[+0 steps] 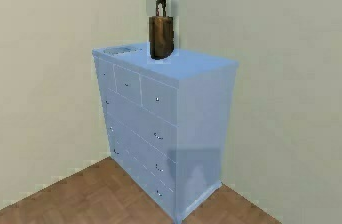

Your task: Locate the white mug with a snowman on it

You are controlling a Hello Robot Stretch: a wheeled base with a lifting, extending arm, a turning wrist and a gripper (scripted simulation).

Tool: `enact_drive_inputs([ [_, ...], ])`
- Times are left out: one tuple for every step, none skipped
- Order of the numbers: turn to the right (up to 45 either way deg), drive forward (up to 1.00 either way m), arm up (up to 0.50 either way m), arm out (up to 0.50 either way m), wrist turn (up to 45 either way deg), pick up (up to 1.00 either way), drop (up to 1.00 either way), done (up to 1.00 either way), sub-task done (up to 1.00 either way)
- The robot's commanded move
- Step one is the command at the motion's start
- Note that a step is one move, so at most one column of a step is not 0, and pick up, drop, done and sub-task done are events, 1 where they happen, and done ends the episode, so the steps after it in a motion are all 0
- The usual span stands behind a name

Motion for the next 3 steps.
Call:
enact_drive_inputs([
  [0.0, 0.10, 0.00, 0.00, 0.0, 0.00, 0.00, 0.00, 0.00],
  [-45.0, 0.00, 0.00, 0.00, 0.0, 0.00, 0.00, 0.00, 0.00],
  [-24.0, 0.00, 0.00, 0.00, 0.0, 0.00, 0.00, 0.00, 0.00],
])
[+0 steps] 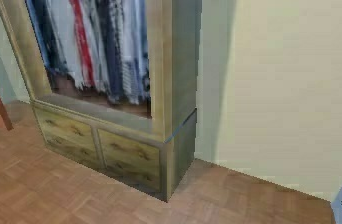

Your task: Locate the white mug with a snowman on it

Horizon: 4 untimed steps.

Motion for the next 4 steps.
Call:
enact_drive_inputs([
  [0.0, 0.40, 0.00, 0.00, 0.0, 0.00, 0.00, 0.00, 0.00],
  [-45.0, 0.00, 0.00, 0.00, 0.0, 0.00, 0.00, 0.00, 0.00],
  [-33.0, 0.00, 0.00, 0.00, 0.0, 0.00, 0.00, 0.00, 0.00],
  [0.0, 0.15, 0.00, 0.00, 0.0, 0.00, 0.00, 0.00, 0.00],
])
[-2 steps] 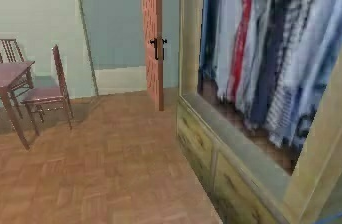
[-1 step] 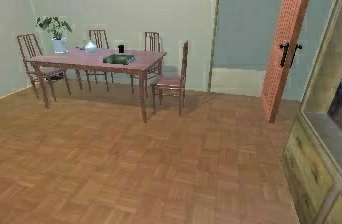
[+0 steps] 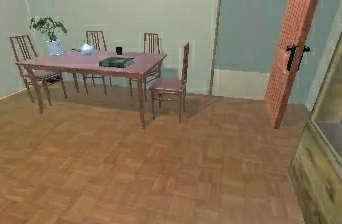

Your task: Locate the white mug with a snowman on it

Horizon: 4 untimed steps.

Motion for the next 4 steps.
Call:
enact_drive_inputs([
  [18.0, 0.00, 0.00, 0.00, 0.0, 0.00, 0.00, 0.00, 0.00],
  [0.0, 1.00, 0.00, 0.00, 0.0, 0.00, 0.00, 0.00, 0.00],
  [0.0, 1.00, 0.00, 0.00, 0.0, 0.00, 0.00, 0.00, 0.00],
  [0.0, 1.00, 0.00, 0.00, 0.0, 0.00, 0.00, 0.00, 0.00],
])
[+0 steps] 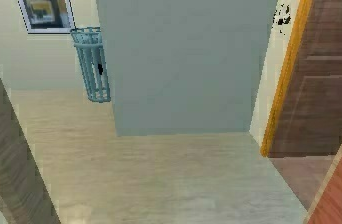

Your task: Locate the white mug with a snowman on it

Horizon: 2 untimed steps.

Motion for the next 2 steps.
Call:
enact_drive_inputs([
  [3.0, 0.00, 0.00, 0.00, 0.0, 0.00, 0.00, 0.00, 0.00],
  [0.0, 0.60, 0.00, 0.00, 0.0, 0.00, 0.00, 0.00, 0.00],
])
